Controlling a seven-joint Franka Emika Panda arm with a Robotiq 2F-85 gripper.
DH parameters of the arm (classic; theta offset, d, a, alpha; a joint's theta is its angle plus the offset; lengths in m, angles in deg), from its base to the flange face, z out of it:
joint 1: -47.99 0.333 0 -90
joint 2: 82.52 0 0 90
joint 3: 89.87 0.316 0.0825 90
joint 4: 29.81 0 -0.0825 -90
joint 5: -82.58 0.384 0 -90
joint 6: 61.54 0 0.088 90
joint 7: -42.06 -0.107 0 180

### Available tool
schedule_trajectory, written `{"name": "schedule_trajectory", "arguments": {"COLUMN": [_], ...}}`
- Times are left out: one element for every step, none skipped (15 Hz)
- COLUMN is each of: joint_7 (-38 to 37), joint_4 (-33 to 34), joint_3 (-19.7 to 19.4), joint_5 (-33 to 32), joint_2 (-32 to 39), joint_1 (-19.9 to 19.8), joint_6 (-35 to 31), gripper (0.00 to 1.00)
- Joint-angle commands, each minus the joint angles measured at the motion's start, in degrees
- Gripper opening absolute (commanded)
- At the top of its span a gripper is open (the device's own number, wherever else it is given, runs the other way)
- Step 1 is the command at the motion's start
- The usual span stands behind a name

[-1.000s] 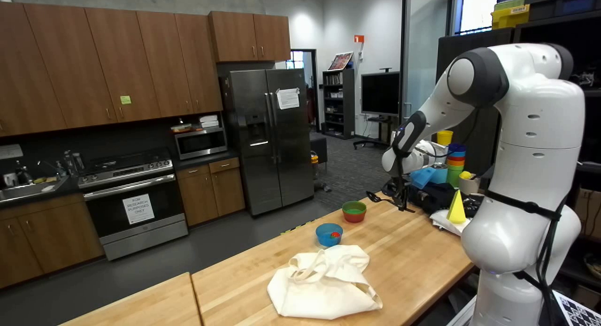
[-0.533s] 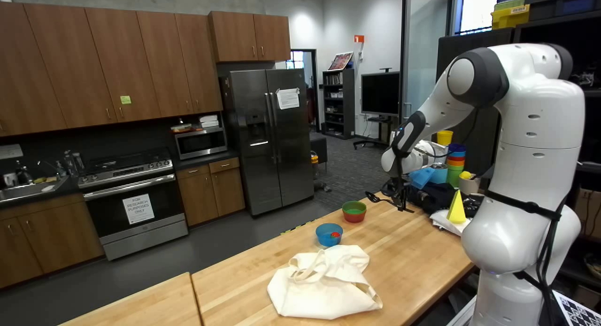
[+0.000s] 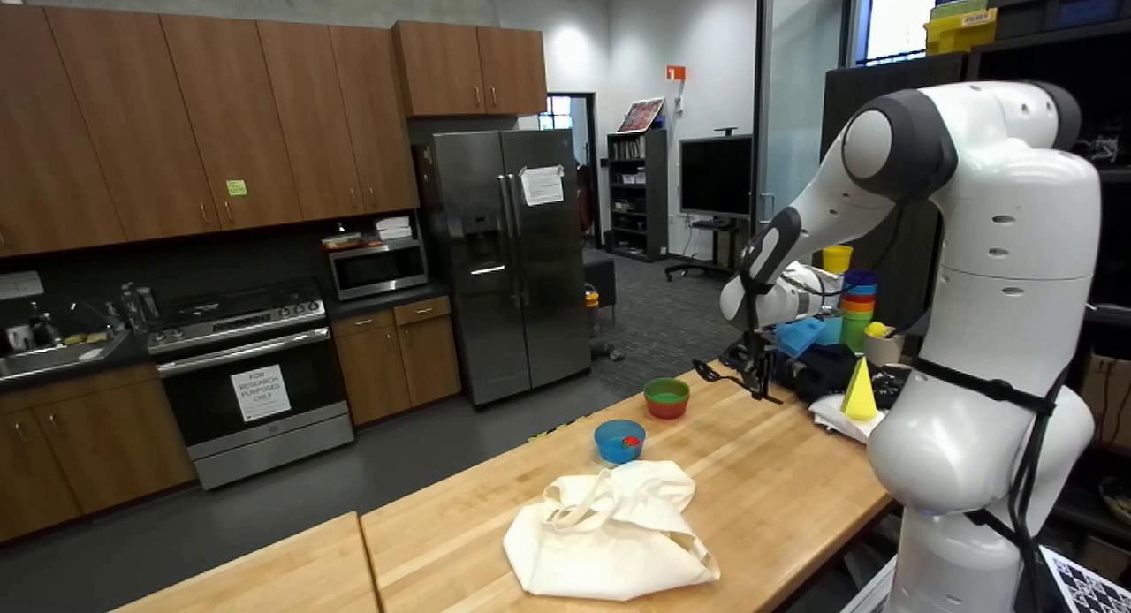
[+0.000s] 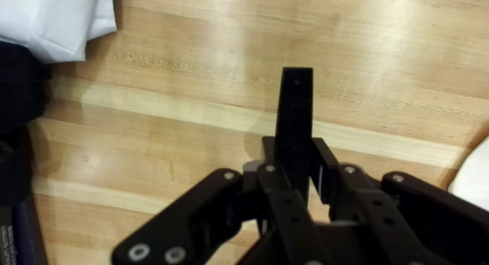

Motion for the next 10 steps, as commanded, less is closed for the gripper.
{"name": "schedule_trajectory", "arguments": {"joint_7": [1.2, 1.8, 2.7, 3.2, 3.9, 4.4, 5.2, 6.0, 6.8, 7.4], "joint_4": [-1.9, -2.2, -2.6, -2.9, -3.3, -3.6, -3.9, -4.0, -4.1, -4.3], "joint_3": [-1.5, -1.9, -2.5, -3.0, -3.5, -3.9, -4.3, -4.6, -4.9, -5.2], "joint_5": [0.7, 1.1, 1.3, 1.4, 1.2, 1.1, 1.1, 1.1, 1.3, 1.5], "joint_2": [-1.5, -1.5, -1.6, -1.6, -1.7, -1.6, -1.5, -1.5, -1.5, -1.5], "joint_1": [-1.8, -2.2, -2.8, -3.3, -3.8, -4.2, -4.6, -5.0, -5.3, -5.5], "joint_6": [-0.3, -0.3, -0.4, -0.5, -0.7, -0.9, -1.1, -1.4, -1.6, -1.9], "gripper": [0.06, 0.06, 0.06, 0.06, 0.06, 0.06, 0.06, 0.06, 0.06, 0.06]}}
